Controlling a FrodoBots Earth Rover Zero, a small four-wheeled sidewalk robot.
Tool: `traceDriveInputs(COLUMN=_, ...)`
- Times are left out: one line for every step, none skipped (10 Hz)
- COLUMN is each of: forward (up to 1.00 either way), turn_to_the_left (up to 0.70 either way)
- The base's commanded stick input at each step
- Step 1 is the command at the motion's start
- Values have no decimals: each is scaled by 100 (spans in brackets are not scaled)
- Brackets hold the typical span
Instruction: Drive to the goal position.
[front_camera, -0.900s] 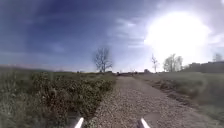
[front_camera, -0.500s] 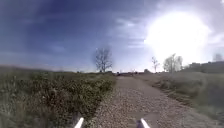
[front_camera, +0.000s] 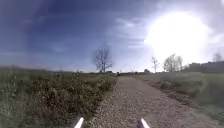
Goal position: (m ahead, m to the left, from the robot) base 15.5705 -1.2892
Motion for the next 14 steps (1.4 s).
traceDriveInputs(forward=40, turn_to_the_left=-28)
traceDriveInputs(forward=40, turn_to_the_left=0)
traceDriveInputs(forward=40, turn_to_the_left=0)
traceDriveInputs(forward=40, turn_to_the_left=0)
traceDriveInputs(forward=40, turn_to_the_left=0)
traceDriveInputs(forward=40, turn_to_the_left=0)
traceDriveInputs(forward=40, turn_to_the_left=0)
traceDriveInputs(forward=40, turn_to_the_left=0)
traceDriveInputs(forward=40, turn_to_the_left=0)
traceDriveInputs(forward=40, turn_to_the_left=0)
traceDriveInputs(forward=40, turn_to_the_left=0)
traceDriveInputs(forward=40, turn_to_the_left=0)
traceDriveInputs(forward=40, turn_to_the_left=-5)
traceDriveInputs(forward=40, turn_to_the_left=-18)
